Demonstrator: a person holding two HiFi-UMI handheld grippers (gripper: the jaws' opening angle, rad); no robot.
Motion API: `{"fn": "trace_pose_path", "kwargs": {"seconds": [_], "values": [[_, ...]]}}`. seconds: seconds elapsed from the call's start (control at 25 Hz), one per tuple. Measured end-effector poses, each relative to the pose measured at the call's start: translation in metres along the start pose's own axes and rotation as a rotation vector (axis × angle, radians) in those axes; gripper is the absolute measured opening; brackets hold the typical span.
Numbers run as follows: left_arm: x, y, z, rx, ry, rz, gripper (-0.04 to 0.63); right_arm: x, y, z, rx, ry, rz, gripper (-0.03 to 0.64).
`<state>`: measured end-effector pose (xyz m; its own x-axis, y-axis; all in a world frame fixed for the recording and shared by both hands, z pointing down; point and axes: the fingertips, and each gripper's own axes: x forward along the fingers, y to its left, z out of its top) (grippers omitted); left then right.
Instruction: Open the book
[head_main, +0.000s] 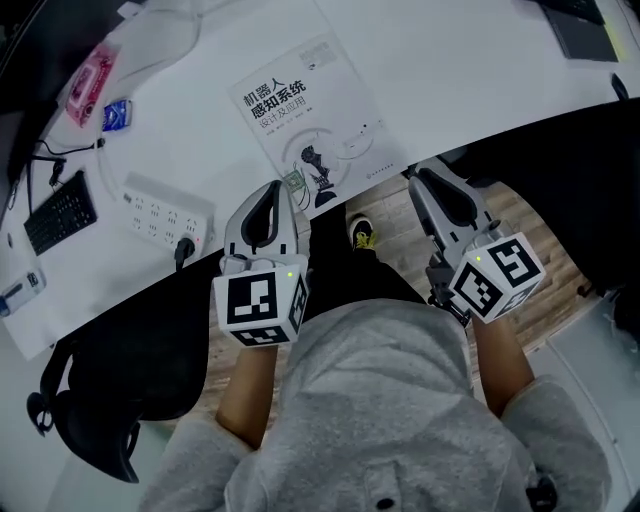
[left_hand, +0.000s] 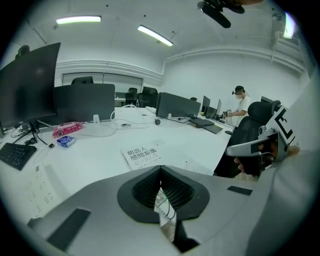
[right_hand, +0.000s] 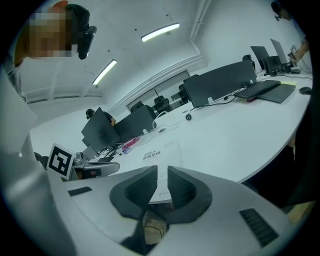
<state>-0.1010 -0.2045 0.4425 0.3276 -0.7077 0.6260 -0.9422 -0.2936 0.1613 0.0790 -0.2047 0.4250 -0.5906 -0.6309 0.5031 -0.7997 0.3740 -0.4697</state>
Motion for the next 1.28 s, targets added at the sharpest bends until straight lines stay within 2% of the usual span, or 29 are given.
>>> {"fn": "trace_pose_path", "kwargs": {"seconds": [0.24,0.6,0.8,0.96,1.08,1.28], "values": [[0.024,0.007,-0.019,-0.024,0.043,-0.009,0.011,0.016,-0.017,-0.021,0.061,0.044,-0.01,0.118],[0.058,0.019,-0.046,-0.049,0.089,-0.006,0.011,0.037,-0.043,-0.06,0.125,0.114,-0.04,0.123],[0.07,0.02,-0.043,-0.056,0.091,-0.016,0.011,0.046,-0.052,-0.062,0.158,0.129,-0.042,0.123],[0.071,0.019,-0.043,-0.056,0.096,-0.032,0.011,0.047,-0.051,-0.06,0.175,0.132,-0.025,0.123],[0.073,0.02,-0.041,-0.03,0.097,-0.032,0.011,0.044,-0.046,-0.06,0.201,0.124,0.013,0.121],[0.081,0.017,-0.033,0.018,0.092,-0.069,0.011,0.042,-0.031,-0.058,0.161,0.124,0.076,0.117]]}}
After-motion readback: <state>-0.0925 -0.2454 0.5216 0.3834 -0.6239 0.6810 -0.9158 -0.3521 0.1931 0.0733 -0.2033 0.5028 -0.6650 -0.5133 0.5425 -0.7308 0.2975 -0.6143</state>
